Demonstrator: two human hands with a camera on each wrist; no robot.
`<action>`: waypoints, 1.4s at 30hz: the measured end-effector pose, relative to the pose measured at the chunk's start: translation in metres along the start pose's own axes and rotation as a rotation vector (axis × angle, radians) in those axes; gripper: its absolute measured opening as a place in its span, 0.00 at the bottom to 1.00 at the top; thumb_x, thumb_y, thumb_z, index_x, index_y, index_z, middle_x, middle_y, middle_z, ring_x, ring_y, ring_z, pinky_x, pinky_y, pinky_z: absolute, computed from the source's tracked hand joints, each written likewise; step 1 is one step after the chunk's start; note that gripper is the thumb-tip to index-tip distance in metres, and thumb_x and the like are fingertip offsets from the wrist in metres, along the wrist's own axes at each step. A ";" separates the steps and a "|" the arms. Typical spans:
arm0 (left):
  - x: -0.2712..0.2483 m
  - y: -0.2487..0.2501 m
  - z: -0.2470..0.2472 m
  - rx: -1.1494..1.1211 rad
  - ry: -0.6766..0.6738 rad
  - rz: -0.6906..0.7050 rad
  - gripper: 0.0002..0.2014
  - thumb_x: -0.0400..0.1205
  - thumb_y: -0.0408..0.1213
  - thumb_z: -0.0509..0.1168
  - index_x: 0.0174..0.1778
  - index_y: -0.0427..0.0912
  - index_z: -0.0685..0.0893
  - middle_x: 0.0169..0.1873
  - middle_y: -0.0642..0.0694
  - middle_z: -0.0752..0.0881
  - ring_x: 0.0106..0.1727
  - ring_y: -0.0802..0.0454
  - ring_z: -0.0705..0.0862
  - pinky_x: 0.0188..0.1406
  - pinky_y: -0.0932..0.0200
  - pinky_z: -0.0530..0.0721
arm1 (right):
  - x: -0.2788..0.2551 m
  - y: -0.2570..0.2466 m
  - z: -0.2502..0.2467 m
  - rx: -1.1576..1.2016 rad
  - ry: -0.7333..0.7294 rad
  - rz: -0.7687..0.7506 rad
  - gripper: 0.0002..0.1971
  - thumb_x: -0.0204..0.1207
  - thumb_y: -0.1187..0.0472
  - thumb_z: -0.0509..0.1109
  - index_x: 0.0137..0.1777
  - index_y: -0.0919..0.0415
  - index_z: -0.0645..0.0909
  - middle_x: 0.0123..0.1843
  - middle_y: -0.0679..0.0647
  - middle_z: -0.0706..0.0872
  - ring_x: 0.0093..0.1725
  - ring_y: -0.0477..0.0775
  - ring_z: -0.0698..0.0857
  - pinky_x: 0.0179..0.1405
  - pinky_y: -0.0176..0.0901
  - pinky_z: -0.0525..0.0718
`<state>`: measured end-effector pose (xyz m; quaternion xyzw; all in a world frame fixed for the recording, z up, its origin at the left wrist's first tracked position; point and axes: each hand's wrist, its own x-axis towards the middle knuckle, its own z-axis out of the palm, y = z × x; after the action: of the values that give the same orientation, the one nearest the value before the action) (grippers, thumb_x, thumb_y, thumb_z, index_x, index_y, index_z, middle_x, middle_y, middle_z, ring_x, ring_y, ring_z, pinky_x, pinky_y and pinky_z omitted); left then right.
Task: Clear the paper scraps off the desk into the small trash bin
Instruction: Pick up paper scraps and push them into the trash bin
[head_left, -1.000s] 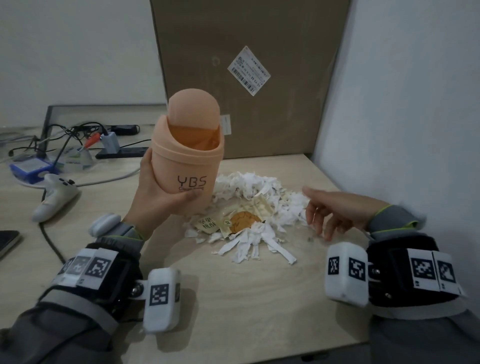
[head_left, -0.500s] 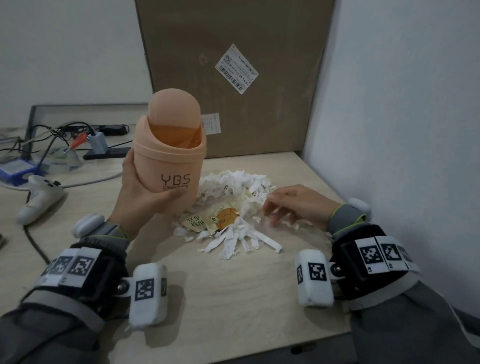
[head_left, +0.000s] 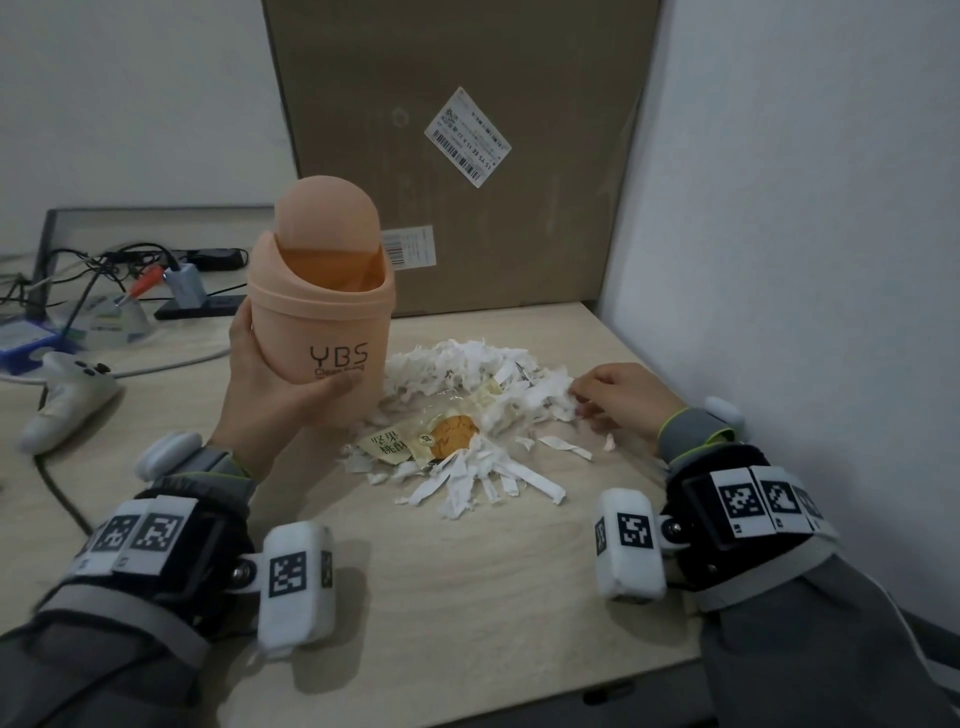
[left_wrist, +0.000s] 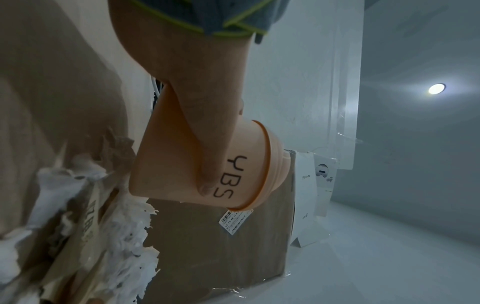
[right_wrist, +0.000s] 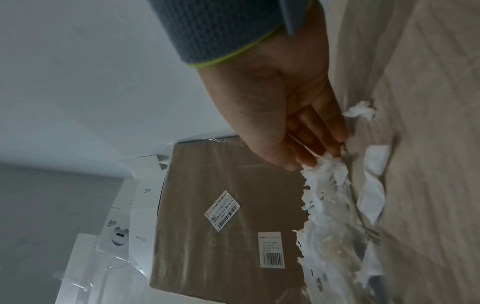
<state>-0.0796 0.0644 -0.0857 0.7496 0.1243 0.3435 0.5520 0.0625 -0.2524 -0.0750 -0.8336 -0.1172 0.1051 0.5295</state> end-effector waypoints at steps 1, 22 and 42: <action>0.000 0.000 0.000 -0.001 0.005 -0.004 0.69 0.56 0.45 0.90 0.89 0.54 0.54 0.79 0.46 0.73 0.75 0.47 0.77 0.66 0.44 0.82 | 0.000 0.000 0.000 -0.029 0.039 -0.036 0.09 0.79 0.61 0.65 0.46 0.65 0.85 0.46 0.59 0.87 0.38 0.53 0.84 0.32 0.40 0.81; 0.001 -0.003 0.002 -0.014 0.008 0.012 0.66 0.59 0.43 0.87 0.89 0.54 0.53 0.79 0.45 0.73 0.75 0.47 0.77 0.66 0.47 0.82 | -0.026 -0.039 0.064 -0.575 0.009 -0.507 0.06 0.76 0.53 0.69 0.46 0.50 0.88 0.46 0.45 0.90 0.43 0.47 0.84 0.49 0.51 0.85; -0.001 -0.002 0.000 -0.008 0.006 0.009 0.69 0.54 0.50 0.88 0.88 0.57 0.53 0.77 0.48 0.74 0.74 0.50 0.78 0.69 0.43 0.83 | -0.018 -0.036 0.043 0.272 0.185 -0.096 0.20 0.78 0.77 0.51 0.37 0.67 0.83 0.44 0.63 0.87 0.35 0.55 0.89 0.34 0.34 0.87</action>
<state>-0.0803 0.0644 -0.0876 0.7469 0.1211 0.3487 0.5530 0.0289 -0.2060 -0.0592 -0.7539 -0.0927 0.0175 0.6502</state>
